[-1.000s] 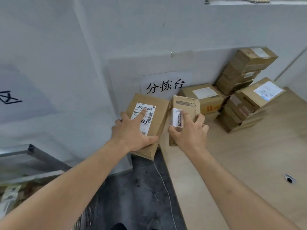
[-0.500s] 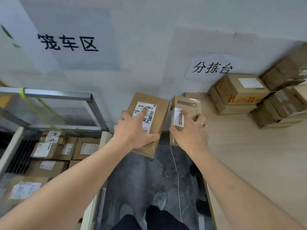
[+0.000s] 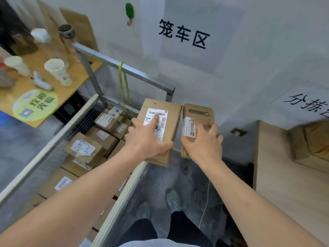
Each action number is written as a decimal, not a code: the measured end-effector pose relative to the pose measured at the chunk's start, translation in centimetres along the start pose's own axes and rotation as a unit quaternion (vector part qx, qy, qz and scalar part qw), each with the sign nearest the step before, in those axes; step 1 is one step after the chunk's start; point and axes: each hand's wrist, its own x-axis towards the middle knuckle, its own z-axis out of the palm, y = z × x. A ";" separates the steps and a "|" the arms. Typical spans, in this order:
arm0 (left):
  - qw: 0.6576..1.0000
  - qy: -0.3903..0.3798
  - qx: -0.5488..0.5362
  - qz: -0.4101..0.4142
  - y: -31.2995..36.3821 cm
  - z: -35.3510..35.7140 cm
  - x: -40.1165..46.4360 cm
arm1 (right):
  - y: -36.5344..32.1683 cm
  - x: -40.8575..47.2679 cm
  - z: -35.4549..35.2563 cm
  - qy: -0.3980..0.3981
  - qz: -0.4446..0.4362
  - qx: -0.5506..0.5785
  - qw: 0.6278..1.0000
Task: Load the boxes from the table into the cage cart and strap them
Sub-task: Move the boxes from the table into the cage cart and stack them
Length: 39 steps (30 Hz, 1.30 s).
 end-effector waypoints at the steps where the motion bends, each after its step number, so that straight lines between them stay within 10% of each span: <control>1: 1.000 0.002 -0.007 -0.018 -1.0 -0.1 -0.1 | -0.8 0.3 0.5 -0.006 -0.022 -0.010 1.000; 23: 0.896 0.111 -0.181 -0.389 -12.8 2.8 -2.8 | -14.9 6.5 9.5 -0.142 -0.409 -0.125 0.893; 39: 0.836 0.095 -0.246 -0.482 -28.7 7.6 0.4 | -25.7 5.8 23.2 -0.173 -0.435 -0.213 0.858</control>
